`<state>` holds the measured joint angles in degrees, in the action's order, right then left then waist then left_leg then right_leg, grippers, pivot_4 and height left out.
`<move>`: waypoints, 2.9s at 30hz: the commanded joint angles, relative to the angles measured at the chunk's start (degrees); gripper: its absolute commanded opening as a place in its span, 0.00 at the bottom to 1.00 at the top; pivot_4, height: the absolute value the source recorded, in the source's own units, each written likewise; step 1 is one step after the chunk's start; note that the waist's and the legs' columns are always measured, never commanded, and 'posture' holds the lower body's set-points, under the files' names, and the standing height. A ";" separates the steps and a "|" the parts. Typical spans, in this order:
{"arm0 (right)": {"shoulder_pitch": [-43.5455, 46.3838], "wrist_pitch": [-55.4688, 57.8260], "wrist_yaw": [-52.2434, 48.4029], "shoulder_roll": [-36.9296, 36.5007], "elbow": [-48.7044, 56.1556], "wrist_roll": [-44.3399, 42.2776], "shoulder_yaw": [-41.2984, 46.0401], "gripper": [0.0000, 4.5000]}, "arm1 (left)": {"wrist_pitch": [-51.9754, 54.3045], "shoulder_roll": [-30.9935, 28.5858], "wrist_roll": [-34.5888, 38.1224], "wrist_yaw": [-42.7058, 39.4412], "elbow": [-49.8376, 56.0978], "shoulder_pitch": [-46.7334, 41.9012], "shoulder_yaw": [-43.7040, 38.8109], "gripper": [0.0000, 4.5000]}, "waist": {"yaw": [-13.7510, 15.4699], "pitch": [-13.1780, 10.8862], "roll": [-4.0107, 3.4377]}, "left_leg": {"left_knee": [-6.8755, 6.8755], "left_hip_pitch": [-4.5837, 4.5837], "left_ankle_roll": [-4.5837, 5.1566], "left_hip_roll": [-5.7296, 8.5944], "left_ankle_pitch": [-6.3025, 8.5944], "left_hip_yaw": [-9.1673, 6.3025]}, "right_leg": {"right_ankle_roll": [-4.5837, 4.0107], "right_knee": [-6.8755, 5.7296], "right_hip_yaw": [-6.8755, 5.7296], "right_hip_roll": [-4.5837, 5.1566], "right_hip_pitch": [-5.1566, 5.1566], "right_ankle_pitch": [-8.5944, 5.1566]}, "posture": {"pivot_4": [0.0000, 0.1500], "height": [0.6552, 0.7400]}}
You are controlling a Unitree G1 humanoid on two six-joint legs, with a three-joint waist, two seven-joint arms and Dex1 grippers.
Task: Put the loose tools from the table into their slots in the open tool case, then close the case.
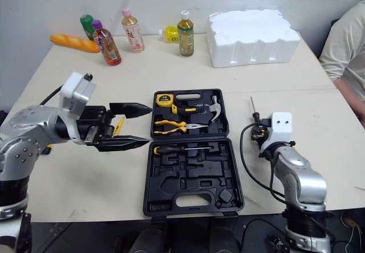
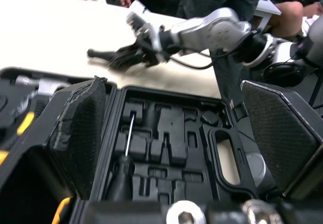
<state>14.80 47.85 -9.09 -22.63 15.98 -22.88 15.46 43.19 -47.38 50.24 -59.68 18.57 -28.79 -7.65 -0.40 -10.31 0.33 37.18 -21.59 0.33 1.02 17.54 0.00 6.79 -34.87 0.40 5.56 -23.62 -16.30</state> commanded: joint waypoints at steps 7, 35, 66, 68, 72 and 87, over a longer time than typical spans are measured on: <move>5.01 -0.25 -29.45 -19.52 7.39 -12.15 -1.69 0.21 | -1.05 -4.81 -0.48 -2.02 1.63 4.75 -5.38 1.00 | 0.00 -0.05 0.05 | -0.06 0.05 0.09 -0.13 0.06 0.00 | -0.07 0.14 -0.05 -0.09 0.00 -0.04 | 1.00 0.98; 22.54 -4.98 -63.05 -35.04 2.67 5.34 -36.77 0.21 | -8.18 -11.60 -7.69 -10.93 5.22 15.51 -3.89 1.00 | 0.04 -0.18 0.24 | 0.00 0.00 -0.07 -0.34 0.29 -0.05 | -0.33 0.31 -0.15 0.22 -0.06 -0.19 | 1.00 0.98; 11.41 -21.73 -57.39 -15.64 -6.29 1.12 -25.00 0.53 | -8.16 -9.75 -8.27 -11.34 3.14 11.19 -0.83 1.00 | 0.22 -0.14 0.32 | 0.11 0.07 -0.19 -0.46 0.27 0.06 | -0.32 -0.07 -0.12 -0.10 -0.07 -0.18 | 1.00 0.98; 11.00 -22.04 -56.55 -15.39 -6.98 2.45 -25.87 0.31 | -8.34 -9.75 -8.54 -11.54 2.76 10.88 -0.60 1.00 | 0.18 -0.14 0.32 | 0.18 0.07 -0.17 -0.41 0.27 0.09 | -0.32 -0.11 -0.10 -0.13 -0.07 -0.18 | 1.00 0.98; 10.58 -22.29 -55.75 -14.63 -7.90 3.47 -26.79 0.02 | -8.67 -9.49 -9.10 -11.75 2.18 10.10 0.03 1.00 | 0.07 -0.14 0.32 | 0.24 0.10 -0.15 -0.42 0.28 0.09 | -0.32 -0.11 -0.08 -0.11 -0.06 -0.18 | 1.00 0.98; 11.09 -16.76 -56.12 -14.91 -8.32 3.44 -28.95 0.02 | -9.57 -9.07 -9.97 -12.49 1.24 8.96 0.96 1.00 | 0.12 -0.14 0.32 | 0.23 0.13 -0.21 -0.50 0.26 0.07 | -0.34 -0.14 -0.10 -0.12 -0.06 -0.19 | 1.00 0.98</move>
<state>26.34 29.75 -64.77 -37.27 6.73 -19.48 -12.15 34.37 -56.55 40.23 -71.78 19.51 -19.01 -6.20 -0.27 -10.45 0.65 37.41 -21.45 0.12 0.53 17.80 0.07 6.45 -35.01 0.30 5.44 -23.67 -16.50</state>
